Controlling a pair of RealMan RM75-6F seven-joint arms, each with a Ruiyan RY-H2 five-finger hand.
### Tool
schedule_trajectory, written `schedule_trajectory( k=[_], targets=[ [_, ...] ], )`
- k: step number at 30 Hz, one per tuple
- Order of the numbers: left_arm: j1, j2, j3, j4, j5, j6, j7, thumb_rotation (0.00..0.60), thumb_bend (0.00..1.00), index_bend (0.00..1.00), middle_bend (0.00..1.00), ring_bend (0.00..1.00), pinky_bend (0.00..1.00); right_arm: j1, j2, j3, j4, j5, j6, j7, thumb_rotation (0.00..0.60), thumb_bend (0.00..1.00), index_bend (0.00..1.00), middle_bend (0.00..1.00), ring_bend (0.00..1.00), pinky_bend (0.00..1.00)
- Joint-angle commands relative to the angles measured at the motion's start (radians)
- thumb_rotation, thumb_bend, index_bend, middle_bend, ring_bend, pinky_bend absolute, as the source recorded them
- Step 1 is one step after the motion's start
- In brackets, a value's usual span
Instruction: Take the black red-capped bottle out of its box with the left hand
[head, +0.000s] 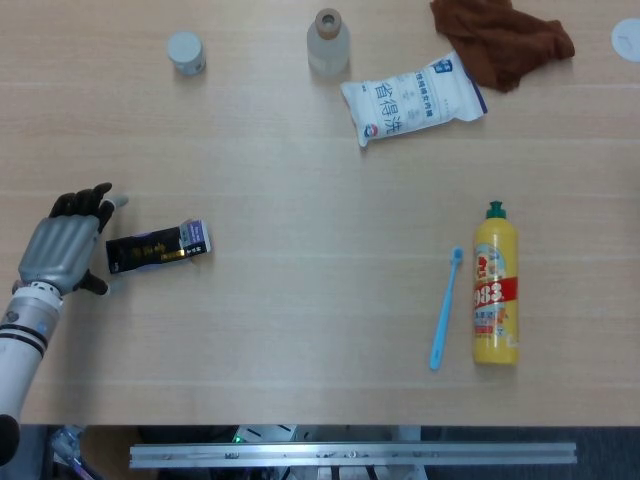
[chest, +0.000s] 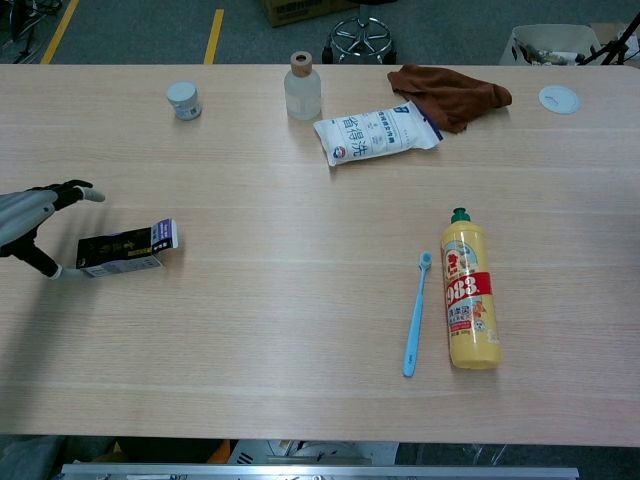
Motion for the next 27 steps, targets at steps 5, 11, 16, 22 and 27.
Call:
schedule_trajectory(
  k=[5, 11, 16, 22, 27],
  targets=[
    [-0.014, -0.021, 0.000, 0.023, -0.019, -0.012, 0.004, 0.600, 0.13, 0.16, 0.00, 0.00, 0.01, -0.003, 0.003, -0.004, 0.001, 0.004, 0.003, 0.002, 0.600, 0.46, 0.55, 0.44, 0.33, 0.32],
    [-0.019, -0.030, 0.002, 0.038, -0.031, -0.017, -0.001, 0.600, 0.13, 0.17, 0.00, 0.00, 0.01, -0.003, 0.001, -0.007, 0.005, 0.005, 0.003, 0.007, 0.600, 0.46, 0.55, 0.44, 0.33, 0.32],
    [-0.026, -0.042, 0.002, 0.064, -0.042, -0.027, -0.010, 0.600, 0.13, 0.17, 0.00, 0.00, 0.01, -0.004, -0.002, -0.009, 0.008, 0.009, 0.002, 0.008, 0.600, 0.46, 0.55, 0.44, 0.33, 0.32],
    [-0.043, -0.072, -0.013, 0.122, -0.056, -0.050, -0.032, 0.600, 0.13, 0.18, 0.00, 0.00, 0.01, -0.005, -0.001, -0.012, 0.007, 0.011, 0.000, 0.010, 0.600, 0.46, 0.55, 0.44, 0.33, 0.32],
    [-0.056, -0.087, -0.024, 0.160, -0.060, -0.054, -0.038, 0.600, 0.13, 0.18, 0.00, 0.00, 0.01, -0.006, -0.001, -0.014, 0.009, 0.015, -0.002, 0.014, 0.600, 0.46, 0.55, 0.44, 0.33, 0.32]
  ],
)
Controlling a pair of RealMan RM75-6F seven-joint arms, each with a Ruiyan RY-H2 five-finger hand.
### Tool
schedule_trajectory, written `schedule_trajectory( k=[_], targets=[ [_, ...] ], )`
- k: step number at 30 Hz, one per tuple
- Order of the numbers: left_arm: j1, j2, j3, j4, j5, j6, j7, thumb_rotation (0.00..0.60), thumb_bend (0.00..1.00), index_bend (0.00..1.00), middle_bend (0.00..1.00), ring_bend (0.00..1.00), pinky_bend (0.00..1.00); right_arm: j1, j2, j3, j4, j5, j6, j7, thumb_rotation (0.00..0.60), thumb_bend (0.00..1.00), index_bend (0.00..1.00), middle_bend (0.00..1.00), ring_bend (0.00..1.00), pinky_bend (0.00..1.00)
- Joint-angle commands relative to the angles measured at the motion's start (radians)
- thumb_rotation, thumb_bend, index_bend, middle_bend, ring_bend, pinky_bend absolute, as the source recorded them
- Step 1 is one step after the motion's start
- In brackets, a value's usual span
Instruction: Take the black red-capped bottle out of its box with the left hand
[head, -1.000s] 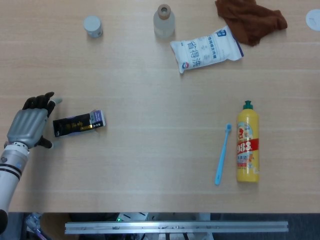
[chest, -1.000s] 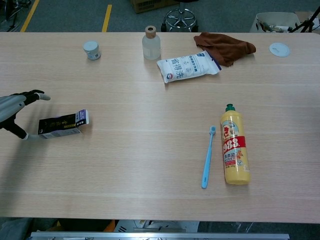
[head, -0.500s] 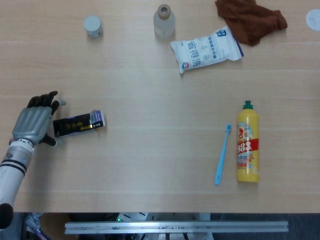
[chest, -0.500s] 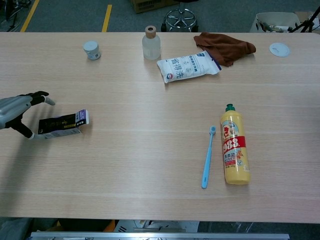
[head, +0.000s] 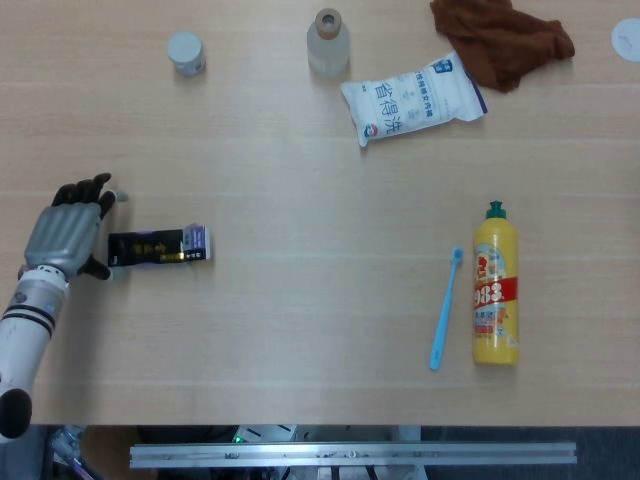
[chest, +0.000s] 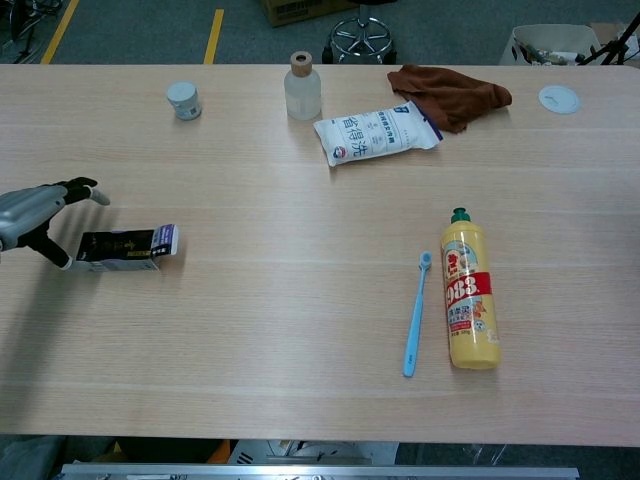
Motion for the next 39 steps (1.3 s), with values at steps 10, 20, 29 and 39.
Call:
schedule_trajectory(
  k=[10, 20, 29, 39],
  targets=[
    [-0.008, -0.003, -0.001, 0.012, -0.001, 0.003, -0.002, 0.600, 0.13, 0.22, 0.00, 0.00, 0.01, -0.003, -0.001, -0.006, 0.004, -0.001, 0.001, 0.005, 0.600, 0.46, 0.55, 0.44, 0.34, 0.32],
    [-0.006, -0.015, -0.002, 0.034, 0.008, 0.013, -0.019, 0.600, 0.13, 0.36, 0.00, 0.00, 0.01, -0.002, -0.001, -0.009, 0.000, 0.003, -0.007, 0.001, 0.600, 0.46, 0.55, 0.44, 0.33, 0.32],
    [-0.003, -0.020, 0.000, 0.048, 0.017, 0.017, -0.030, 0.600, 0.14, 0.40, 0.00, 0.00, 0.01, 0.001, -0.009, -0.012, 0.009, 0.005, -0.017, 0.005, 0.600, 0.46, 0.55, 0.44, 0.33, 0.32],
    [0.000, -0.023, 0.004, 0.051, 0.036, 0.014, -0.050, 0.600, 0.13, 0.40, 0.00, 0.00, 0.01, -0.002, -0.009, -0.013, 0.009, 0.008, -0.014, 0.006, 0.600, 0.46, 0.55, 0.44, 0.34, 0.32]
  ],
)
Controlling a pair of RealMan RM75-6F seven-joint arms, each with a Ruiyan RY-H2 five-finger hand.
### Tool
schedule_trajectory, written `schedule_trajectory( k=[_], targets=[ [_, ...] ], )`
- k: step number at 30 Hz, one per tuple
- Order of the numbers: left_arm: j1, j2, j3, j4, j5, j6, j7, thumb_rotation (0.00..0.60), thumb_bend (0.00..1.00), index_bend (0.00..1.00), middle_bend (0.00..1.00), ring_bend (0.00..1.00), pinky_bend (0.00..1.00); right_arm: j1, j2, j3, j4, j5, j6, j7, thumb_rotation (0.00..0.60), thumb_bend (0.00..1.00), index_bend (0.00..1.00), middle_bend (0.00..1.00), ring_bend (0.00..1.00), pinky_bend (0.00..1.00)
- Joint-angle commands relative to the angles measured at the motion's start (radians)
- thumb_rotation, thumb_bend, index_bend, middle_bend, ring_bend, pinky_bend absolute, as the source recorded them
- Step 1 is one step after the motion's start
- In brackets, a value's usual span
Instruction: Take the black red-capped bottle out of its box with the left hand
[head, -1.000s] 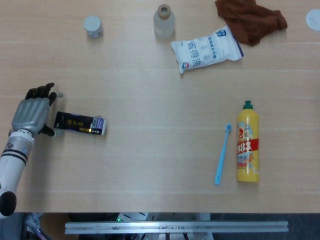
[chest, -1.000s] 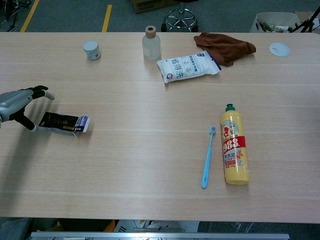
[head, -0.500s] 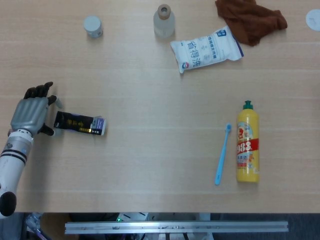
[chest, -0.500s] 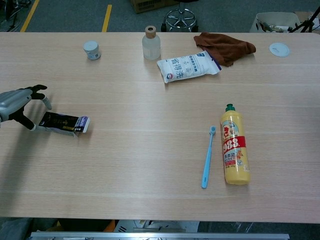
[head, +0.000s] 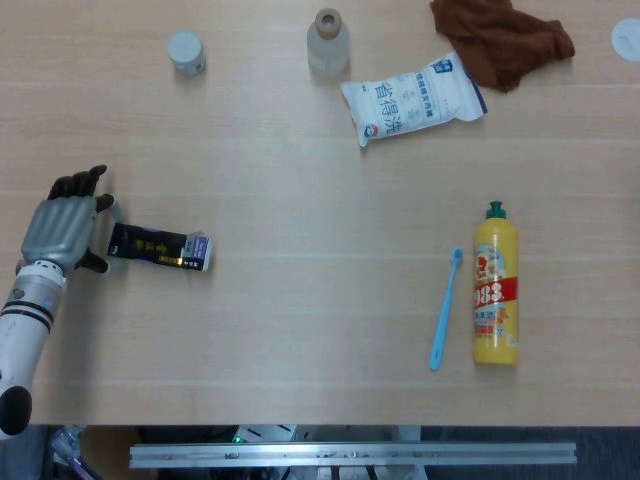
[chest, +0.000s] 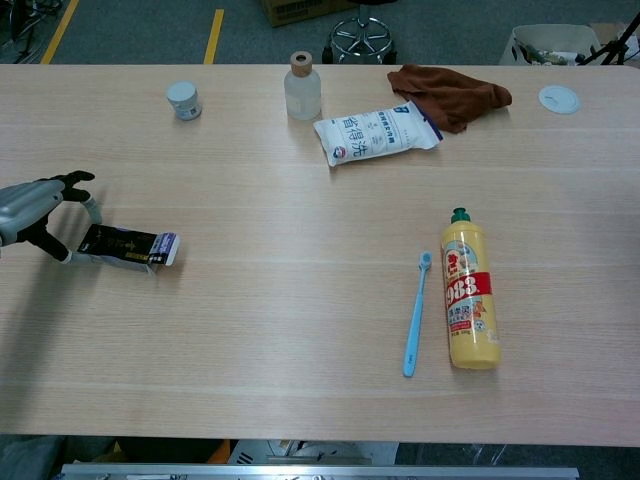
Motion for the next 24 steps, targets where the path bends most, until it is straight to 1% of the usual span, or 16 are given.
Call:
schedule_trajectory(
  k=[1, 6, 10, 18, 24],
  targets=[
    [-0.001, -0.002, 0.000, 0.001, 0.004, -0.002, -0.004, 0.600, 0.13, 0.40, 0.00, 0.00, 0.01, -0.001, 0.000, -0.001, 0.001, 0.001, -0.001, 0.002, 0.600, 0.46, 0.55, 0.44, 0.33, 0.32],
    [-0.002, -0.005, 0.001, 0.005, 0.011, -0.003, -0.007, 0.600, 0.13, 0.41, 0.00, 0.00, 0.01, -0.001, -0.001, -0.001, 0.004, 0.003, -0.002, 0.005, 0.600, 0.46, 0.55, 0.44, 0.33, 0.32],
    [-0.001, -0.006, 0.000, 0.008, 0.010, -0.001, -0.007, 0.600, 0.13, 0.44, 0.00, 0.00, 0.01, -0.002, 0.000, -0.001, 0.005, 0.002, 0.000, 0.006, 0.600, 0.46, 0.55, 0.44, 0.33, 0.32],
    [0.004, -0.007, 0.001, 0.018, 0.014, 0.013, 0.000, 0.600, 0.13, 0.47, 0.00, 0.00, 0.01, -0.003, -0.001, -0.002, 0.005, 0.003, -0.001, 0.005, 0.600, 0.46, 0.55, 0.44, 0.33, 0.32],
    [0.006, 0.010, 0.013, 0.009, 0.056, 0.050, 0.036, 0.600, 0.13, 0.52, 0.00, 0.00, 0.01, -0.004, 0.001, -0.002, 0.002, 0.000, 0.003, 0.005, 0.600, 0.46, 0.55, 0.44, 0.34, 0.32]
  ],
)
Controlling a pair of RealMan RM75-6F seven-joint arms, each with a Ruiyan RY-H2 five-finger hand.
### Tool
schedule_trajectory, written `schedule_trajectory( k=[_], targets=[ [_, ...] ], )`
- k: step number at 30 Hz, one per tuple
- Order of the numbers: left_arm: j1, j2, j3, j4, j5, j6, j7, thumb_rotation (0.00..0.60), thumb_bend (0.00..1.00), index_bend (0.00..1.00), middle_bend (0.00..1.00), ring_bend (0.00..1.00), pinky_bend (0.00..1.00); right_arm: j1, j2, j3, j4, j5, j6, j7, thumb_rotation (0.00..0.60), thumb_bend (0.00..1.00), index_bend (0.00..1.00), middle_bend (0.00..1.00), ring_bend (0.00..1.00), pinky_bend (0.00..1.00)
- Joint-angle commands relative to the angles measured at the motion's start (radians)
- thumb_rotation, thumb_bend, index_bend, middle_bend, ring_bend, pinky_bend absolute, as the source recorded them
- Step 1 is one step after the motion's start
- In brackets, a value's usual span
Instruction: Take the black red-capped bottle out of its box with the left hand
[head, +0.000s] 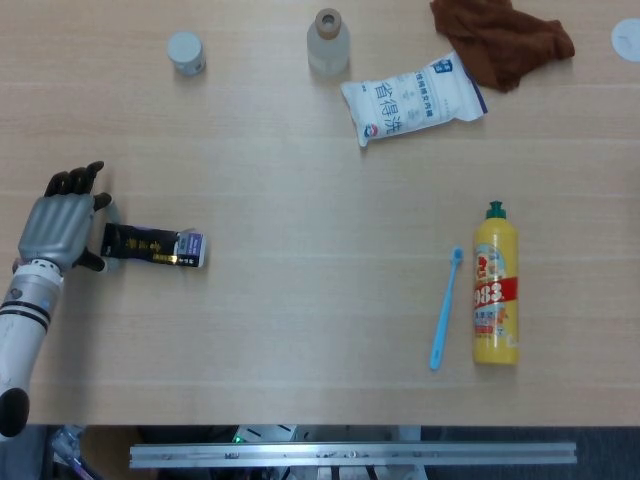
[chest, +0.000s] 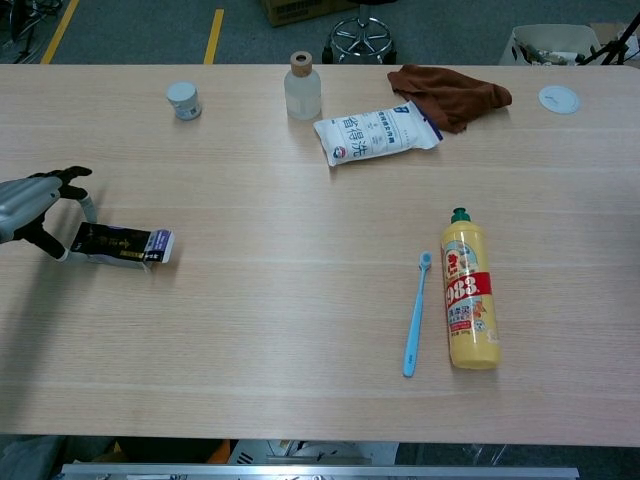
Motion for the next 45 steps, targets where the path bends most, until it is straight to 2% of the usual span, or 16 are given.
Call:
schedule_trajectory(
  k=[1, 17, 27, 39, 42, 45],
  targets=[
    [0.000, 0.016, 0.010, -0.012, 0.030, 0.027, 0.032, 0.600, 0.14, 0.52, 0.00, 0.00, 0.01, 0.000, 0.001, 0.000, -0.001, 0.000, 0.001, 0.000, 0.600, 0.46, 0.55, 0.44, 0.34, 0.32],
    [-0.008, 0.116, 0.039, -0.139, 0.234, 0.227, 0.292, 0.600, 0.13, 0.53, 0.00, 0.00, 0.01, -0.004, 0.007, 0.001, -0.011, -0.007, 0.012, 0.001, 0.600, 0.46, 0.55, 0.44, 0.33, 0.32],
    [-0.033, 0.170, 0.024, -0.188, 0.380, 0.333, 0.456, 0.600, 0.14, 0.53, 0.00, 0.00, 0.01, -0.008, 0.016, 0.002, -0.021, -0.009, 0.021, 0.002, 0.600, 0.46, 0.55, 0.44, 0.33, 0.32],
    [-0.047, 0.239, -0.011, -0.226, 0.414, 0.362, 0.538, 0.600, 0.13, 0.53, 0.00, 0.00, 0.01, -0.011, 0.022, 0.004, -0.028, -0.012, 0.027, -0.001, 0.600, 0.46, 0.55, 0.44, 0.33, 0.32],
    [-0.043, 0.252, -0.016, -0.243, 0.404, 0.362, 0.524, 0.600, 0.14, 0.53, 0.00, 0.00, 0.01, -0.010, 0.020, 0.003, -0.030, -0.013, 0.026, -0.003, 0.600, 0.46, 0.55, 0.44, 0.33, 0.32],
    [-0.025, 0.269, -0.023, -0.295, 0.332, 0.335, 0.445, 0.600, 0.13, 0.53, 0.00, 0.00, 0.01, -0.010, 0.019, 0.001, -0.031, -0.014, 0.023, -0.004, 0.600, 0.46, 0.55, 0.44, 0.34, 0.32]
  ],
)
